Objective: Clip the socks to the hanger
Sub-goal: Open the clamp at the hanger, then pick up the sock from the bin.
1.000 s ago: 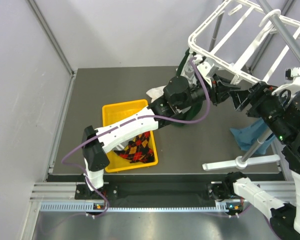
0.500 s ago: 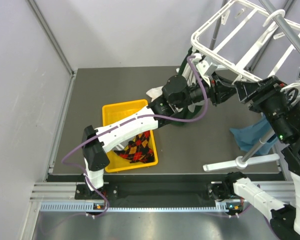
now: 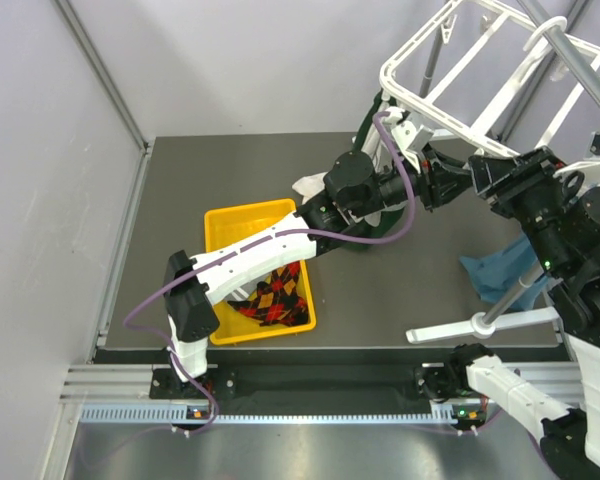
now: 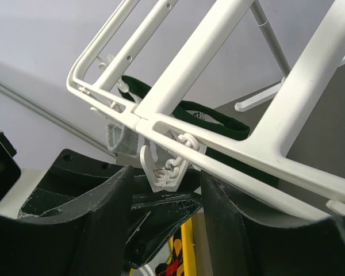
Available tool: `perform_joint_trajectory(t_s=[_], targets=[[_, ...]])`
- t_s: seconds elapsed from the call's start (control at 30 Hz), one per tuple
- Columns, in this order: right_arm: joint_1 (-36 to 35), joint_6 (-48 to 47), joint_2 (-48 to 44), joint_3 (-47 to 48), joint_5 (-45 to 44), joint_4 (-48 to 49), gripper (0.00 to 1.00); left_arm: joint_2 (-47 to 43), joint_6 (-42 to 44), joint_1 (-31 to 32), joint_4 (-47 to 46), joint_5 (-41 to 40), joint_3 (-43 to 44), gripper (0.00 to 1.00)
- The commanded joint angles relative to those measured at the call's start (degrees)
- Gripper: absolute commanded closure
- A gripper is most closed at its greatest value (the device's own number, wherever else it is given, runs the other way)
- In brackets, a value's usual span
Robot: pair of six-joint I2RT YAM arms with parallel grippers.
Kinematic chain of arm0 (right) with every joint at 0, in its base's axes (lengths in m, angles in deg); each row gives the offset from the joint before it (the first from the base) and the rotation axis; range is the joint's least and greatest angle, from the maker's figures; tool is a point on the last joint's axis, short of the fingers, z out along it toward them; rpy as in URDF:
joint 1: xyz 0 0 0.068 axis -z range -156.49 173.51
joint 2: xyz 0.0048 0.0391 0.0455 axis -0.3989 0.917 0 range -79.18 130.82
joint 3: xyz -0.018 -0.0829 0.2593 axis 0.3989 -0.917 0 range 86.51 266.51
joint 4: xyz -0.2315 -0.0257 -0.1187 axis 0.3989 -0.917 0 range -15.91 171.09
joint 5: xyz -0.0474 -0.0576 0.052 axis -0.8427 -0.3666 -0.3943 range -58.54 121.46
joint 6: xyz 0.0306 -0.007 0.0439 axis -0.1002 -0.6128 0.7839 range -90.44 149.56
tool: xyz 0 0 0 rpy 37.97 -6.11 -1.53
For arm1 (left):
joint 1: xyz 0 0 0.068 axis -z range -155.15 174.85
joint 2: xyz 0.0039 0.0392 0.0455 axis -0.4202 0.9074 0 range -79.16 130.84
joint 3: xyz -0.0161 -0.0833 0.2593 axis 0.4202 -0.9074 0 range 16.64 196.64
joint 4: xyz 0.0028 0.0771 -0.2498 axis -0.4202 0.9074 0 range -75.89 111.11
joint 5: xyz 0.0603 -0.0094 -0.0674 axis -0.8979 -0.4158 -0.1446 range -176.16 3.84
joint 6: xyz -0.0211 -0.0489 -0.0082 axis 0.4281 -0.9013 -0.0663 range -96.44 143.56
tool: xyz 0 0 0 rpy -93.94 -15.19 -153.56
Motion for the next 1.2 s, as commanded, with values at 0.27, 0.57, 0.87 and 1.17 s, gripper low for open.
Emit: perform_joint_trajectory(t_s=[0.27,0.57,0.87,1.17], targets=[[0.41,-2.82,1.69,-0.57,-4.06,6.28,0.66,-2.34,-1.85,0.25,-8.19,2.62,-0.47,1.00],[0.41,-4.58,1.52,-0.75,-5.11,5.05,1.00,-4.53,-0.19,0.25,-6.61,-0.45,-3.36,0.46],[0.41,-5.46,1.43,-0.66,-5.55,3.64,1.00,-13.31,6.76,-0.28,3.40,-9.40,-7.85,0.29],[0.41,-7.04,0.99,-1.01,-5.55,2.76,1.00,-35.09,5.28,-5.46,22.02,-26.97,-28.90,0.31]])
